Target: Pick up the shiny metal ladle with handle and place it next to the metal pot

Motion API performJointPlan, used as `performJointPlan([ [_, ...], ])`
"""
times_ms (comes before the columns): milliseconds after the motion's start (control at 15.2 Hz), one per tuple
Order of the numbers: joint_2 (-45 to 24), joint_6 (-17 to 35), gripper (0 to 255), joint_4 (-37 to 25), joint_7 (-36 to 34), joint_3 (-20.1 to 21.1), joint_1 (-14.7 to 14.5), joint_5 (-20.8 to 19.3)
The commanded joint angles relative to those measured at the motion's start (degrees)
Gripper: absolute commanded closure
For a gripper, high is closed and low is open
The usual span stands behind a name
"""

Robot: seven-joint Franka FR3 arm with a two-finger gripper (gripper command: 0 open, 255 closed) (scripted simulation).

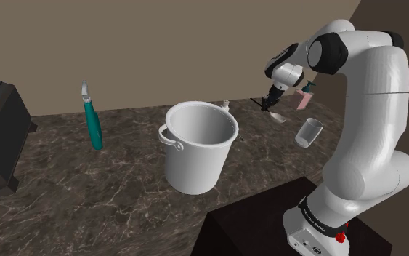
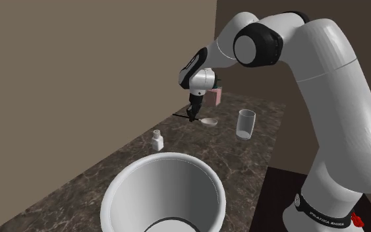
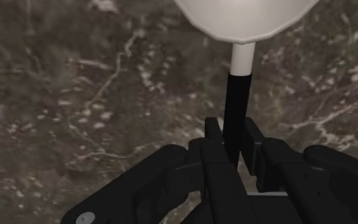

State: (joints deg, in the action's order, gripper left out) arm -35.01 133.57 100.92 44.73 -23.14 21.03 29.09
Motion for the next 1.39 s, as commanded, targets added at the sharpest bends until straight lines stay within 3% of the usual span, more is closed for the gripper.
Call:
performJointPlan([
  [0,-0.04,-0.01,255,-0.01,0.00,0.05,-0.03,0.01],
  [1320,8.32,-9.80,255,-2.31,-4.55,-3.42,-2.21,-5.57],
])
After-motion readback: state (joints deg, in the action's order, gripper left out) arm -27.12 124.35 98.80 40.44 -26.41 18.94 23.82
